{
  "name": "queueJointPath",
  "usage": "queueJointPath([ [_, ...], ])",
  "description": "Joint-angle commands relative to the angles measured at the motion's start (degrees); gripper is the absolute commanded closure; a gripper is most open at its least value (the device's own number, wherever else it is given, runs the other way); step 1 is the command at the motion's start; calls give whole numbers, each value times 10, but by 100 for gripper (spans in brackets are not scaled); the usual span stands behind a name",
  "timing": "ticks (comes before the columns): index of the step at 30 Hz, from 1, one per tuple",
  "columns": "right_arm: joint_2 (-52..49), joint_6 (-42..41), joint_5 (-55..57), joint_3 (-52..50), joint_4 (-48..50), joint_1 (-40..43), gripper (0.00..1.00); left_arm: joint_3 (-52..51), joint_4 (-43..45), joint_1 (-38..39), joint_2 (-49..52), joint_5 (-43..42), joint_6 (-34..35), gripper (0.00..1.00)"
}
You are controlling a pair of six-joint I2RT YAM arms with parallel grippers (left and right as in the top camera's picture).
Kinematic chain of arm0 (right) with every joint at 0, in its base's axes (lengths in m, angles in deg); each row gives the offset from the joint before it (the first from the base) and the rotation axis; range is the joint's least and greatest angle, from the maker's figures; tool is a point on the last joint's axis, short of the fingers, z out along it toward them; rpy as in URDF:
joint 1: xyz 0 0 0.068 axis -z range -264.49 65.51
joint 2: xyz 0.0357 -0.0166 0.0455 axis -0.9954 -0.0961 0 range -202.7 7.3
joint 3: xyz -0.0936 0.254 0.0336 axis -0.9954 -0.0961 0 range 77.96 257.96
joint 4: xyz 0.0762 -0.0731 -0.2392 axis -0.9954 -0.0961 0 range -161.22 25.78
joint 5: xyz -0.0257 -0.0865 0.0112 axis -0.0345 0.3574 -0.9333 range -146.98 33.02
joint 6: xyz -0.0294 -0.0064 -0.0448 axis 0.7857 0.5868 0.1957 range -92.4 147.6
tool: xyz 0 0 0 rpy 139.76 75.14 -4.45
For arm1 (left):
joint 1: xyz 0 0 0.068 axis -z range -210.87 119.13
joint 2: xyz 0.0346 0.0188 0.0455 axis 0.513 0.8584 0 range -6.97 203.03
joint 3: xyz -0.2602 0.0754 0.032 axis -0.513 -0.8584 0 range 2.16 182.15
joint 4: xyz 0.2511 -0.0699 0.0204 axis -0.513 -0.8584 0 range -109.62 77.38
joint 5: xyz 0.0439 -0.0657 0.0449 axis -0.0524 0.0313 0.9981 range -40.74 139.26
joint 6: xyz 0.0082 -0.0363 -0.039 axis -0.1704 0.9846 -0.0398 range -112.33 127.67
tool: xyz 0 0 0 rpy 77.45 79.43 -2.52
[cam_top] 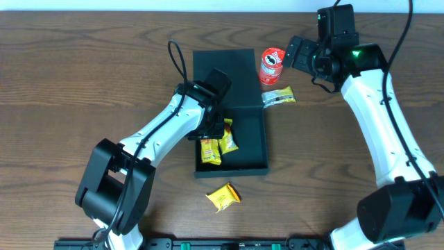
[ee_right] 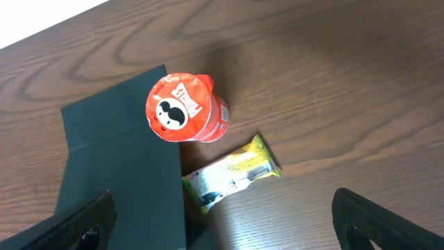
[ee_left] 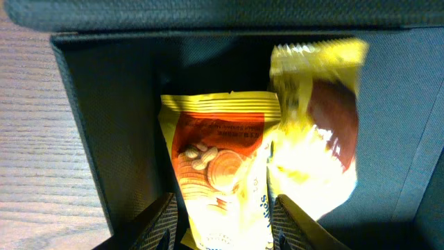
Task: Pack container
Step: 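Lower the second packet into the box and open the left gripper, then grasp the yellow-silver snack bar with the right gripper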
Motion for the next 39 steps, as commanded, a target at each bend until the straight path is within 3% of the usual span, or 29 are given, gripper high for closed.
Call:
queueJointPath([
  [1,0,0,9,0,7,-8,1,35,-16,-1,-3,8,2,54],
  [7,2,0,9,0,12,-7,1,174,-90,-1,-3,17,-17,50],
  [10,2,-37,9,0,-1,-7,4,271,-146,-1,-3,76,-28,45],
  [12,2,-157,34,0,-39,-7,4,330,-179,-1,-3,130,-64,29],
  [14,1,-210,34,0,-63,-7,1,357,-190,-1,-3,148,-123,7],
  [15,1,-228,34,0,-75,-7,1,368,-195,-1,-3,153,-151,2],
  [18,-2,-329,34,-2,-125,-8,1,387,-211,-1,-3,173,-210,5],
  [21,-12,-410,31,-6,-121,-11,1,388,-237,-1,-3,221,-213,5],
  [25,-15,-398,19,-9,-65,-21,1,388,-273,-1,-3,242,-241,5],
  [27,-16,-393,21,-10,-72,-23,13,388,-285,-1,-3,248,-242,5],
  [32,-32,-591,41,-39,-85,-51,9,388,-289,-2,-3,251,-242,5],
  [39,-67,-713,47,-116,-14,-99,9,388,-288,-3,-3,257,-243,5],
])
